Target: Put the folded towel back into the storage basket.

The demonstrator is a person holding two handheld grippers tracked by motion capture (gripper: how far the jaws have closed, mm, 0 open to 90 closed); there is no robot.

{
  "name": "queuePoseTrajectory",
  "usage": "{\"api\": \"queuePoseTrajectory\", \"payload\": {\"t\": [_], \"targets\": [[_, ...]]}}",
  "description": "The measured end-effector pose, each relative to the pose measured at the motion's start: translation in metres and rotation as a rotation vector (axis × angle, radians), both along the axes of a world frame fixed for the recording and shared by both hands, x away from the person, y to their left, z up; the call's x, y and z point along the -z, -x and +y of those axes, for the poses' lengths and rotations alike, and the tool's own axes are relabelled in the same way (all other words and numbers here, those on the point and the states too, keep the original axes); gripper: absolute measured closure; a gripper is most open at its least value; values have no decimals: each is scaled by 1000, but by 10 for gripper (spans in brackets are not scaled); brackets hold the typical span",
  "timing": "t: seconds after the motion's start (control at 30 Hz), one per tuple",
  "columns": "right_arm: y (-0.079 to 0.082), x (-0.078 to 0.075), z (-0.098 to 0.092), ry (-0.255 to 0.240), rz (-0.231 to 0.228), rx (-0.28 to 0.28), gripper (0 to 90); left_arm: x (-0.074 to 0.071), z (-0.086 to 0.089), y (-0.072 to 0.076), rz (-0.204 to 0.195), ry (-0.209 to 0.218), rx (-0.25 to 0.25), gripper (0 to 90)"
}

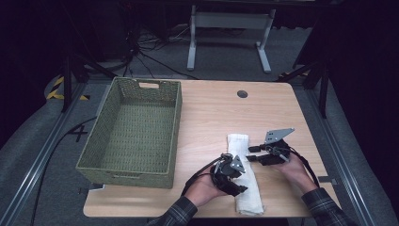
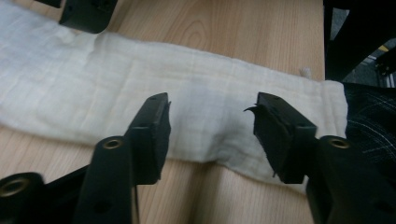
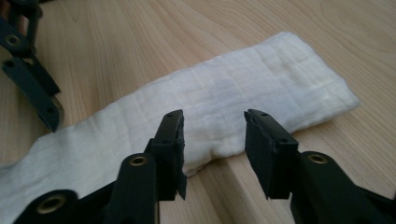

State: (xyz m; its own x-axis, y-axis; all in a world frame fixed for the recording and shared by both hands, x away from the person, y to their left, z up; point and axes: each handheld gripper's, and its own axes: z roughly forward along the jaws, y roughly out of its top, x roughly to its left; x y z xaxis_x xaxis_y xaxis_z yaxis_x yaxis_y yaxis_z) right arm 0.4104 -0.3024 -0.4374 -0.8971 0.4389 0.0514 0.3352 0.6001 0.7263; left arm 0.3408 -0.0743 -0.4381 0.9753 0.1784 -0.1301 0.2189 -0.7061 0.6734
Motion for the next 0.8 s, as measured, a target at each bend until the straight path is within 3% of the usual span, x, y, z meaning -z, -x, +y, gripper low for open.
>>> {"api": "queuePoseTrajectory", "payload": {"t": [0.3, 0.37, 0.53, 0.67, 0.8], "targets": [[1, -2, -3, -15, 3, 4, 441, 10, -21, -2, -56, -37, 48, 234], [1, -3, -3, -13, -15, 7, 421, 17, -25, -2, -51, -64, 49, 206], [1, -3, -4, -16, -17, 3, 400, 20, -28, 1, -85, -87, 66, 175], [1, -2, -2, -11, -11, 3, 396, 19, -27, 2, -107, -104, 72, 221], [2, -3, -2, -14, -19, -2, 395, 17, -23, 3, -114, -102, 70, 393]]}}
